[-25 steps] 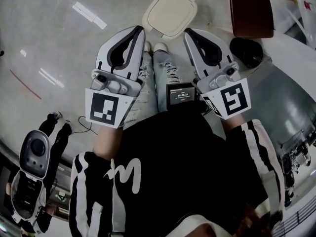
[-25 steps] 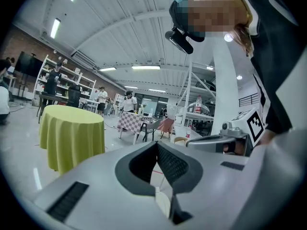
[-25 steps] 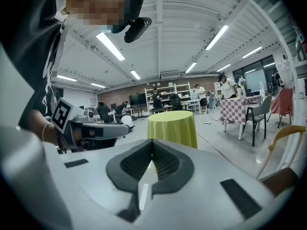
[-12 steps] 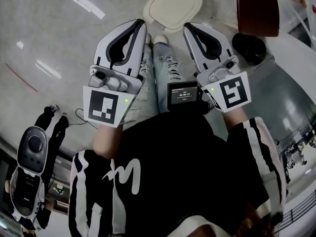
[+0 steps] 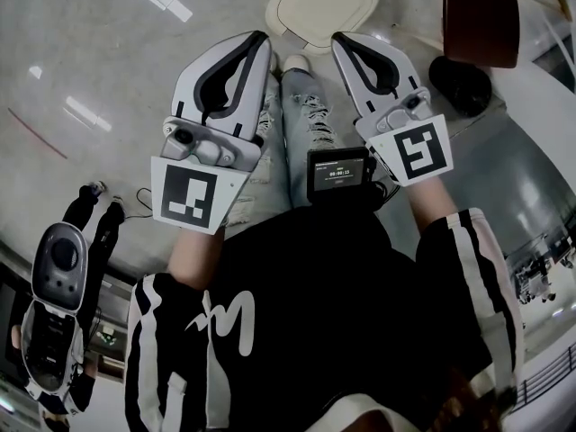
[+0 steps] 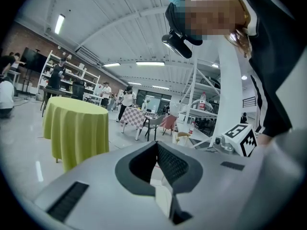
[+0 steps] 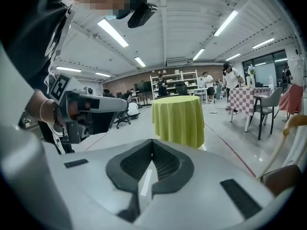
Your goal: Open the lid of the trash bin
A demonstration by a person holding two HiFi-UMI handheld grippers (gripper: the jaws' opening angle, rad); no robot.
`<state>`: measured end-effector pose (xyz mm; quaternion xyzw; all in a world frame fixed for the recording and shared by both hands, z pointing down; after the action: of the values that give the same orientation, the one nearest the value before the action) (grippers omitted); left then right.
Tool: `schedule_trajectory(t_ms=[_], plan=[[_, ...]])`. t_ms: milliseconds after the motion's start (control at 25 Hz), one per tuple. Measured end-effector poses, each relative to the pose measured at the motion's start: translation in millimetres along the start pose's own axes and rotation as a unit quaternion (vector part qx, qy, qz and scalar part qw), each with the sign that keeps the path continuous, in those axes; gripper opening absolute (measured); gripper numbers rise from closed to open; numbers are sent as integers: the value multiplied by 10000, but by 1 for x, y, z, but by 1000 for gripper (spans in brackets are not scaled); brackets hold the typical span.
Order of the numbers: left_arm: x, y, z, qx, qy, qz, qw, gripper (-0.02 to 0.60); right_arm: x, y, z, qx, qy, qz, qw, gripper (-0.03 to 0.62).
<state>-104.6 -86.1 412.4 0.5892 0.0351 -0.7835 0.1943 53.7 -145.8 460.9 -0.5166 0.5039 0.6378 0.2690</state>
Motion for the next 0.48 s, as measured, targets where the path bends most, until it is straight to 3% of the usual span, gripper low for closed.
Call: schedule_trajectory(t_ms=[480], plan=[[0,1,14,51,-113,79,9999,6,-32,29,0,223,-256,387,9987,3]])
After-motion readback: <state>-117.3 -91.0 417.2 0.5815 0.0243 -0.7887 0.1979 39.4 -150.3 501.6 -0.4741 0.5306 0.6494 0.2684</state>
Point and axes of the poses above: the fingertips, and each gripper's own axes: y forward along the fingers, z to its left, x out of its top, the point moved 7 cm from there along -y, backward along the fingers, and after that the axes turned 5 degrees about -y, right-handed, at the moved point
